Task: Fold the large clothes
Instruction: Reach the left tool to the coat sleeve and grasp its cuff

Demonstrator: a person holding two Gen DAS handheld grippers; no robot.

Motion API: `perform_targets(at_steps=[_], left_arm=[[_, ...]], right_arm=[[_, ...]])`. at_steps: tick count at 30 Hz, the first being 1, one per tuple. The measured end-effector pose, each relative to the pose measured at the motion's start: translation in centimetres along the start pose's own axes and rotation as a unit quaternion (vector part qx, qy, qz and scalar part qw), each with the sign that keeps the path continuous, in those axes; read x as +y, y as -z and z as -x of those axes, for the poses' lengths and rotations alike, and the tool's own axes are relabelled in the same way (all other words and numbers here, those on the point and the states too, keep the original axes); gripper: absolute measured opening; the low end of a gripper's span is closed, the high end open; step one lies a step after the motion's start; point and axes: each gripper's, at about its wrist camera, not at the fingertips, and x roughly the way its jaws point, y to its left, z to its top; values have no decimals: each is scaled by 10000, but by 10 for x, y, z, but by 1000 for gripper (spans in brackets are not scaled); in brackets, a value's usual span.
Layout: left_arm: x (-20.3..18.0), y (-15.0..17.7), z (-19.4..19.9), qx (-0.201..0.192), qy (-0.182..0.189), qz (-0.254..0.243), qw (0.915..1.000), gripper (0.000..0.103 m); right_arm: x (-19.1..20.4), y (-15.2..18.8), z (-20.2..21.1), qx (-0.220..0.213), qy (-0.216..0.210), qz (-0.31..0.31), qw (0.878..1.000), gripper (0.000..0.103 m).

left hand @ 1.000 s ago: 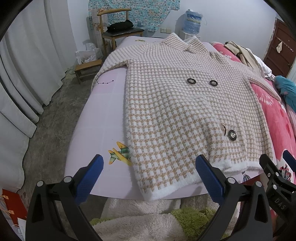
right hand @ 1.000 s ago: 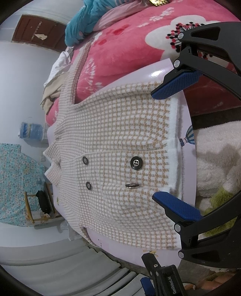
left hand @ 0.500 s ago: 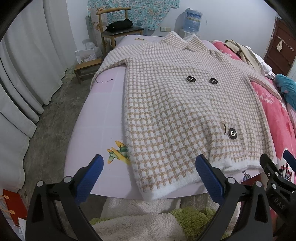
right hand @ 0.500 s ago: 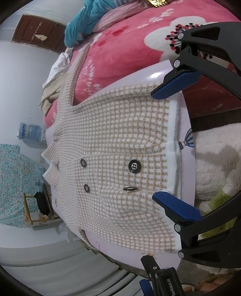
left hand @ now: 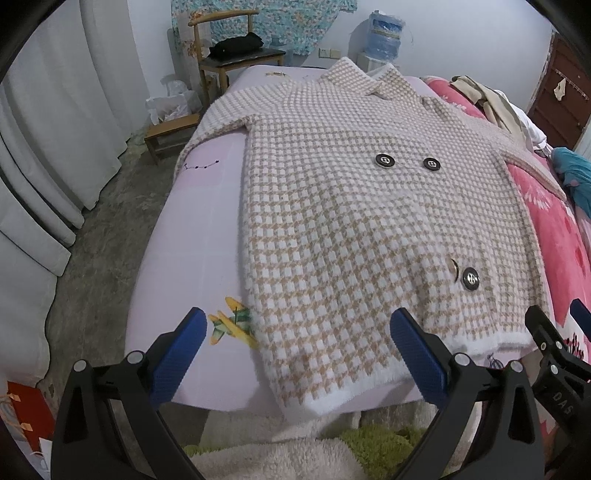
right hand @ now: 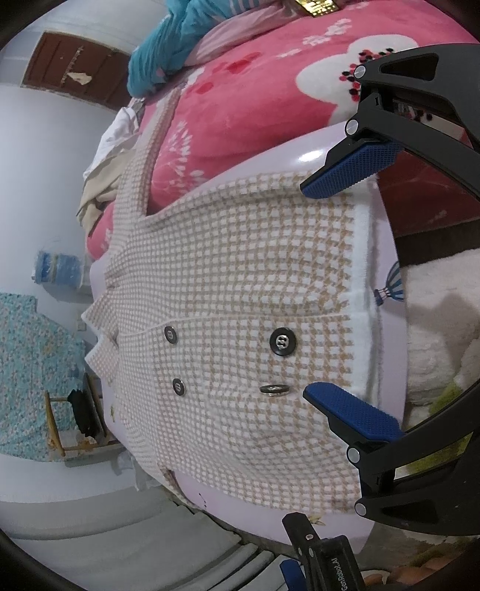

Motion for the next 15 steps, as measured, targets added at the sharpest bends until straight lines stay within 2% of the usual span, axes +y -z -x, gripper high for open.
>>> perform_targets(at_steps=[15], left_arm=[[0,-52,-31,140,50,-134,9998,98]], right_arm=[[11,-50,-27,27,76,41,10000,95]])
